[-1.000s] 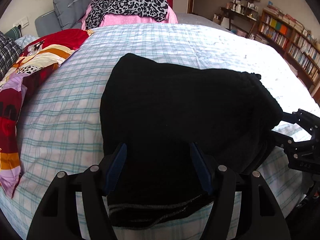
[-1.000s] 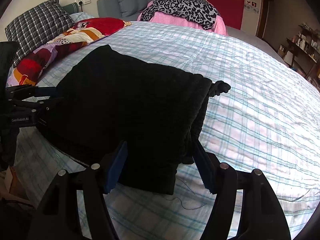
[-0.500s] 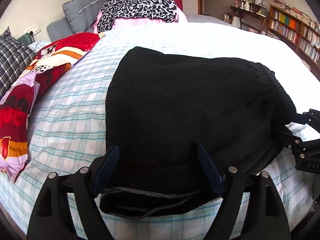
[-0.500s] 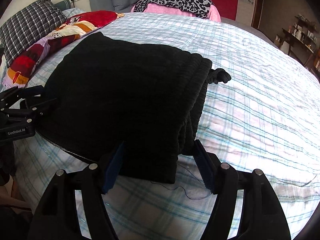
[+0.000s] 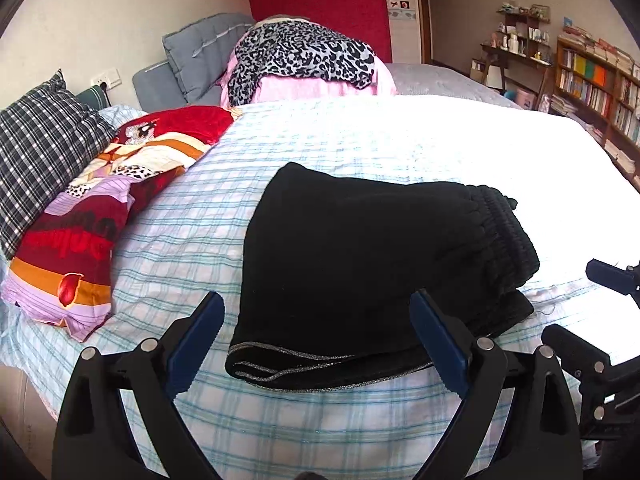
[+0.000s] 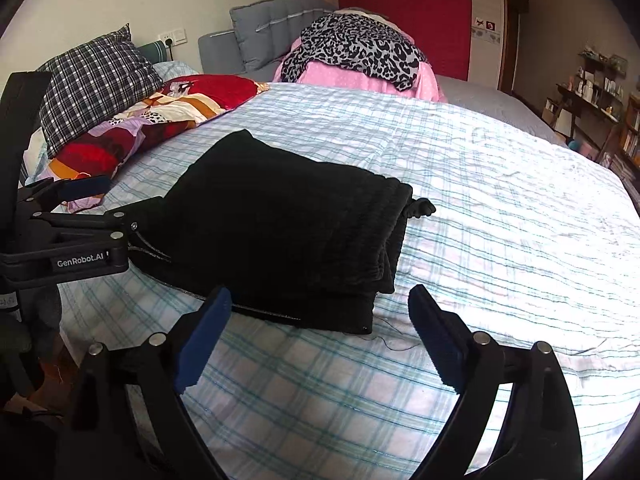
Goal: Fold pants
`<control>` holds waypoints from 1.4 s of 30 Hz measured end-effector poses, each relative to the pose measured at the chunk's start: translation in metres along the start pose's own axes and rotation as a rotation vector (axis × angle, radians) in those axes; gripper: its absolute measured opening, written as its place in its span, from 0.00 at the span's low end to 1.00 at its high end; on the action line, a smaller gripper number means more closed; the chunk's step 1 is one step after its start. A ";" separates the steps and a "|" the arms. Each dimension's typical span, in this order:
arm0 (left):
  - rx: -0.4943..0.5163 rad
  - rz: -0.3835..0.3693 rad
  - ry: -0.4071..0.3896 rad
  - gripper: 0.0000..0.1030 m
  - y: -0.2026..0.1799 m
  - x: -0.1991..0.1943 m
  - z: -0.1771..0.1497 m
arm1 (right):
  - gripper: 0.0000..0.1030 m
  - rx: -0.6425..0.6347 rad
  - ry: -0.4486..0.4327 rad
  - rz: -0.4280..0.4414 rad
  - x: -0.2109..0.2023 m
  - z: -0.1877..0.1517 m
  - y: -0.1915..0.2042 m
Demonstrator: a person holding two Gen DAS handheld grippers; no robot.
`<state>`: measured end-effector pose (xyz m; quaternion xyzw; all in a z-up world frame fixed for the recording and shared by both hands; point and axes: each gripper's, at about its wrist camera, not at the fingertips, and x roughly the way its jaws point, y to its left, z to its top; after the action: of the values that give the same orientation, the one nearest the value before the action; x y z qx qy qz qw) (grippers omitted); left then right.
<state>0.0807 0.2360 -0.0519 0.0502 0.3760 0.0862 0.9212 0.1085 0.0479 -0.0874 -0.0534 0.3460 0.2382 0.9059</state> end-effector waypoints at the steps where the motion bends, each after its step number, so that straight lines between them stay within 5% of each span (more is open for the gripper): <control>1: -0.003 0.026 -0.009 0.95 -0.001 -0.005 0.001 | 0.97 0.000 -0.014 -0.009 -0.005 0.000 0.001; 5: -0.003 0.101 -0.013 0.95 -0.008 -0.020 0.003 | 0.97 0.008 -0.046 -0.035 -0.019 -0.001 0.000; 42: 0.059 0.081 -0.015 0.95 -0.024 -0.028 -0.013 | 0.97 0.020 -0.024 -0.074 -0.016 -0.007 0.002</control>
<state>0.0550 0.2070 -0.0458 0.0931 0.3691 0.1118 0.9179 0.0931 0.0412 -0.0817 -0.0541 0.3354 0.2018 0.9186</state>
